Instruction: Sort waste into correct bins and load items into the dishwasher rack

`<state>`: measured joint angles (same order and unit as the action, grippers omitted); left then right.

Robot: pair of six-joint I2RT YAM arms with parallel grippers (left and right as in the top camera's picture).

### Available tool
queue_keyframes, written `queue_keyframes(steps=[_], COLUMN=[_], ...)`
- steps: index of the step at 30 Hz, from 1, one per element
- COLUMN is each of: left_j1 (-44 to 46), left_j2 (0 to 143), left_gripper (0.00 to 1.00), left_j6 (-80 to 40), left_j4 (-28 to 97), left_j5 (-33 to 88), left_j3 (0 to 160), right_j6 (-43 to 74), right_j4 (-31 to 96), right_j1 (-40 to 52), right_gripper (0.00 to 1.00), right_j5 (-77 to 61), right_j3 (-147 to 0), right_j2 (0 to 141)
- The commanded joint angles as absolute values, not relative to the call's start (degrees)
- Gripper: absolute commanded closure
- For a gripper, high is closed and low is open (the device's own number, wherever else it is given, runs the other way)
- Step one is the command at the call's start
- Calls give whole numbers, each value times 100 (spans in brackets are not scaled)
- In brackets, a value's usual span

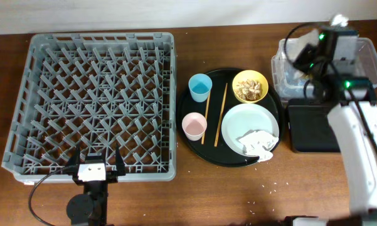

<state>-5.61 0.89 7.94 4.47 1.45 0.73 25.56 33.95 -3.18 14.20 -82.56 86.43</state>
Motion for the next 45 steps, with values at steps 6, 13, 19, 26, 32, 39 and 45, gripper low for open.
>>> queue_keyframes(steps=[6, 13, 19, 26, 32, 39, 45], left_j1=[-580, -580, -580, -580, -580, -580, -580], left_j2=[45, 45, 45, 45, 45, 45, 45], left_gripper=[1, 1, 1, 1, 1, 1, 1], left_j6=[891, 891, 891, 891, 891, 891, 891], left_j4=[464, 464, 464, 464, 467, 464, 464], left_j5=[108, 108, 106, 108, 106, 106, 108], left_j3=[49, 49, 49, 49, 49, 49, 49], right_j6=[2412, 1671, 1673, 1846, 1837, 1841, 1844], right_j4=[2171, 3546, 5979, 6532, 5616, 4604, 4410], right_j1=[-926, -779, -64, 1232, 1343, 1345, 1345], right_gripper=[2, 2, 7, 16, 21, 46, 87], right_j5=[1868, 746, -687, 285, 523, 502, 502], right_j3=[-8259, -8641, -8652, -7623, -6587, -5852, -5793], right_j2=[10534, 9428, 8608, 8978, 9435, 9948, 10252])
